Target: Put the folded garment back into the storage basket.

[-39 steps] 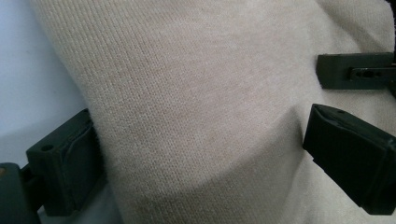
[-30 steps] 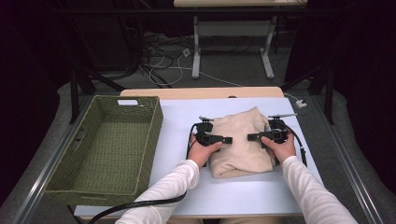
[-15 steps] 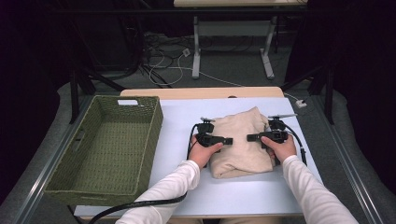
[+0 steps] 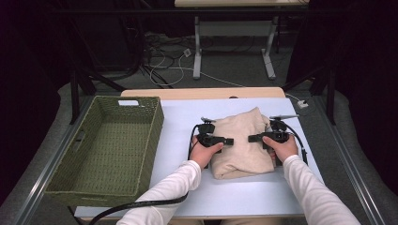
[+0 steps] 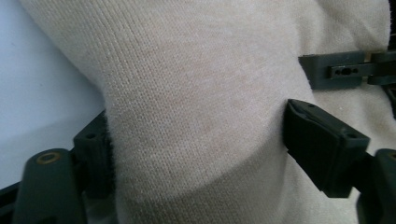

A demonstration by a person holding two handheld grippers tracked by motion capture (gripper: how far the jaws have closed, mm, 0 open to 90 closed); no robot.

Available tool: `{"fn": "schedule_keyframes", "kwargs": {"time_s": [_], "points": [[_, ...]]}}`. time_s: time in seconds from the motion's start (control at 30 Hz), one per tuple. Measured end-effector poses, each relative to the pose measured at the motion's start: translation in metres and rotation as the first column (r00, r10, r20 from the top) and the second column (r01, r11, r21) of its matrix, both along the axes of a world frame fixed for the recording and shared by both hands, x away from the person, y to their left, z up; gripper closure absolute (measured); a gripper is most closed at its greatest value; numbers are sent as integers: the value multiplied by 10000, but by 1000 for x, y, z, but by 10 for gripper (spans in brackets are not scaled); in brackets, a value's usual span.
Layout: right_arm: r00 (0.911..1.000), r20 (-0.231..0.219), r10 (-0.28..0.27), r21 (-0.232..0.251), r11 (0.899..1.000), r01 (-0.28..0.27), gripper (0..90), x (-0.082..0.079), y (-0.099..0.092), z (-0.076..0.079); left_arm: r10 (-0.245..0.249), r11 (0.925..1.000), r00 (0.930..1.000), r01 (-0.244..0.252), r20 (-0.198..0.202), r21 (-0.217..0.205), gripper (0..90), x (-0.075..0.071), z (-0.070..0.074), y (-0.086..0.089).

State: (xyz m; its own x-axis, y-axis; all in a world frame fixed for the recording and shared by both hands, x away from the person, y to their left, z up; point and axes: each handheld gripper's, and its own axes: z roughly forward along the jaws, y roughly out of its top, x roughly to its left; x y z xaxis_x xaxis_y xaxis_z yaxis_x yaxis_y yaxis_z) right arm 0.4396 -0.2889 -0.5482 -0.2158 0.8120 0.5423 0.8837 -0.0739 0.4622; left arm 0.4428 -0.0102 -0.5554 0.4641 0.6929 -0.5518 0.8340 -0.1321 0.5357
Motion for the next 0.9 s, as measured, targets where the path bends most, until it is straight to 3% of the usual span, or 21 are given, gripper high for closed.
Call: {"fn": "schedule_keyframes", "kwargs": {"time_s": [0.27,0.3,0.47,0.9], "points": [[10000,-32,-49,126,9999,49,536,-2,1,2,94,9997,10000,-94,-20,-211,261,-1,-1,1],[9997,242,-7,152,9999,4,555,-2,0,0,100,9997,9999,-100,5,-234,282,-2,0,1],[9993,333,-149,176,9997,143,591,-5,4,3,181,9993,9998,-183,-37,-324,348,-3,2,2],[9973,645,-362,-101,9993,370,619,-12,9,8,335,9986,9993,-328,150,-412,472,-6,5,4]]}}
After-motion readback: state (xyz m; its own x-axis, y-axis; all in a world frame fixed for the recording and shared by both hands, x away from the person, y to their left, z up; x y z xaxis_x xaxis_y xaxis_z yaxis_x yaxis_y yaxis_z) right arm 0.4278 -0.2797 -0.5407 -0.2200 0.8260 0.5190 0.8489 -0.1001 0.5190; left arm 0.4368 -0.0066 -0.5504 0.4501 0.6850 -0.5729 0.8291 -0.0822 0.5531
